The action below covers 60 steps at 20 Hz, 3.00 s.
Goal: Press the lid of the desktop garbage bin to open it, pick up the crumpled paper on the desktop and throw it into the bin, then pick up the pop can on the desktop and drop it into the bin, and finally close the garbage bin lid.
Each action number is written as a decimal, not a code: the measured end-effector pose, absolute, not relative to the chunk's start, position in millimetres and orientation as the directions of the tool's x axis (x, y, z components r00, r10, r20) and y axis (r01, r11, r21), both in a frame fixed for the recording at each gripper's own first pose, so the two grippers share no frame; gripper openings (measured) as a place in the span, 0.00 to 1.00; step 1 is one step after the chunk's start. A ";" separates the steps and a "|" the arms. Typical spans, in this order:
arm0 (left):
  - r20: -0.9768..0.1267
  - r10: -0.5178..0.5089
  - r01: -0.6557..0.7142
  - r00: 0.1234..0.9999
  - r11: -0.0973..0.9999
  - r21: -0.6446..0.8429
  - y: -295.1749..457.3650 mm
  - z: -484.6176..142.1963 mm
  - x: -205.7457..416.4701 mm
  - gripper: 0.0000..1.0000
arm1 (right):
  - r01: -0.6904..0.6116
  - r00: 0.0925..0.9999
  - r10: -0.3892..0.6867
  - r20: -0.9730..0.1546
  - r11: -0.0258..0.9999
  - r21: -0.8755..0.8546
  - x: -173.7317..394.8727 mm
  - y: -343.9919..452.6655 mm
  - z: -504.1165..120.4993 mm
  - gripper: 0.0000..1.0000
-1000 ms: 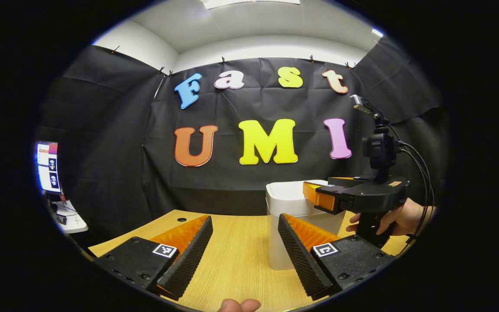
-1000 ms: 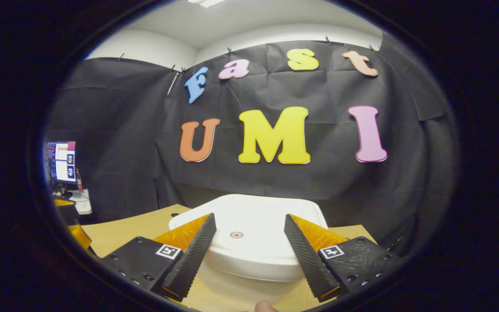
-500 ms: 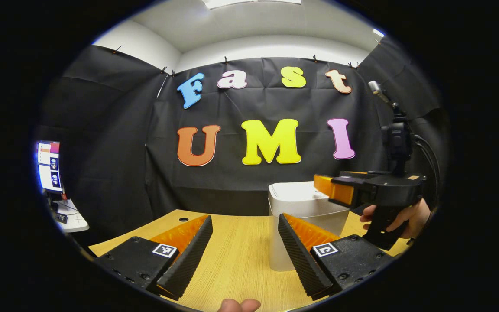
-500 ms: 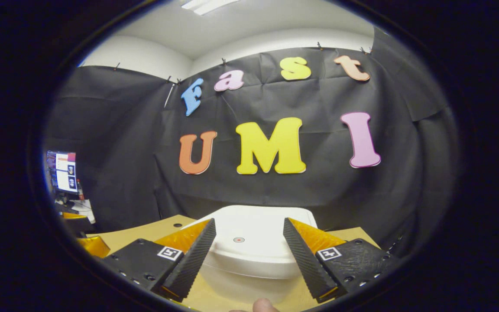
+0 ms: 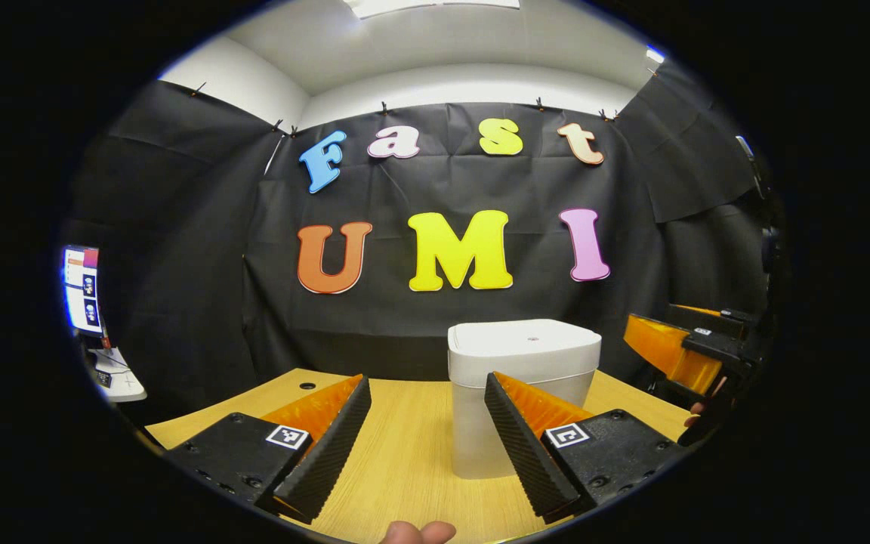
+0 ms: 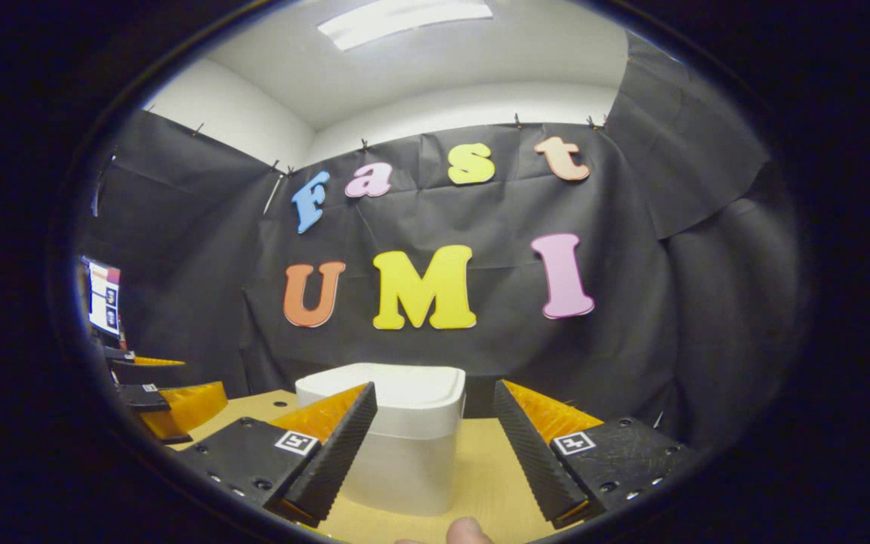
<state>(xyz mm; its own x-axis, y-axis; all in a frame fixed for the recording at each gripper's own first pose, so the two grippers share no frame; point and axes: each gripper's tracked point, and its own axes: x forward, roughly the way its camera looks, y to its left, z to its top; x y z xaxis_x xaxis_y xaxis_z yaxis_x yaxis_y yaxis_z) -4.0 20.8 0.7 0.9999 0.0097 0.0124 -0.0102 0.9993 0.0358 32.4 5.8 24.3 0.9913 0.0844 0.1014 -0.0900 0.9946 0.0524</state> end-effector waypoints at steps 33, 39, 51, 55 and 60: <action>0.051 0.003 -0.006 0.999 0.997 0.075 -13.1 -16.3 -6.9 0.98 | 0.019 0.991 -0.020 0.130 1.000 0.011 5.3 -29.0 -8.4 0.93; 0.055 0.008 -0.012 0.998 0.997 0.075 -11.3 -13.3 -9.0 0.98 | 0.037 0.993 -0.036 0.115 0.999 -0.005 5.1 -32.6 -11.8 0.96; 0.061 0.015 -0.018 0.998 0.999 0.048 -0.1 -7.0 -17.9 0.98 | 0.029 0.990 -0.025 0.139 0.999 -0.026 -5.4 -21.5 -0.3 0.96; 0.057 0.012 -0.015 0.998 0.999 0.047 0.0 -8.5 -18.6 0.97 | 0.032 0.990 -0.028 0.139 0.999 -0.032 -6.7 -20.6 0.0 0.96; 0.055 0.012 -0.015 0.998 0.999 0.042 1.0 -9.4 -18.9 0.97 | 0.033 0.990 -0.028 0.136 0.999 -0.036 -6.3 -19.5 -1.2 0.97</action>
